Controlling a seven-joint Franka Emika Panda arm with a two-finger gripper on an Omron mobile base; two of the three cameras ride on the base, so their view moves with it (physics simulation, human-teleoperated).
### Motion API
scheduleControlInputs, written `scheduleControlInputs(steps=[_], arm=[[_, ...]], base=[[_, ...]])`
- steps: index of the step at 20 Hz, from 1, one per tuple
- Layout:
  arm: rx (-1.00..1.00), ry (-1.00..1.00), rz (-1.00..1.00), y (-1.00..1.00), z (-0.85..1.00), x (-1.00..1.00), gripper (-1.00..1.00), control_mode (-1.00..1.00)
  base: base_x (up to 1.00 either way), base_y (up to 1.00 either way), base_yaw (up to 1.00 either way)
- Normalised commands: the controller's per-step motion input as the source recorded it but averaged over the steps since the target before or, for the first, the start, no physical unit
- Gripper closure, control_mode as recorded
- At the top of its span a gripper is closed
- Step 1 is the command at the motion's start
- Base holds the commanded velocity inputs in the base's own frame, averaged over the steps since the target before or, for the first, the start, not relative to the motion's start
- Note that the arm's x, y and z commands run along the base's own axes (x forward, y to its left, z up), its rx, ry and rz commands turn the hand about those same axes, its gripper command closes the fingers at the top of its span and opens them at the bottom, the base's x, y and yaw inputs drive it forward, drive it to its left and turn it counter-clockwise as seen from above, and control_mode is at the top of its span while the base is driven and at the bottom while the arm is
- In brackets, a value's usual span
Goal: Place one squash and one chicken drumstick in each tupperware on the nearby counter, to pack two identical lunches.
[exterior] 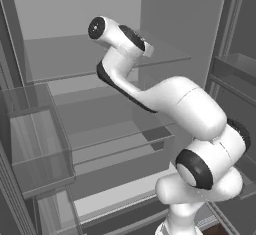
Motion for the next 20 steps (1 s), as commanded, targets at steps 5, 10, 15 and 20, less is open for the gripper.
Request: scheduleControlInputs(steps=[5, 10, 15, 20], arm=[[0.13, -0.04, 0.01, -0.3, 0.41, -1.0, 1.0, -1.0], [0.02, -0.01, 0.02, 0.0, -0.21, -1.0, 1.0, -1.0], [0.0, -0.07, 0.0, -0.08, -0.18, -1.0, 1.0, -1.0], [0.03, -0.04, 0.02, -0.28, -0.06, -1.0, 1.0, -1.0]], base=[[0.0, 0.0, 0.0], [0.0, 0.0, 0.0], [0.0, 0.0, 0.0], [0.0, 0.0, 0.0]])
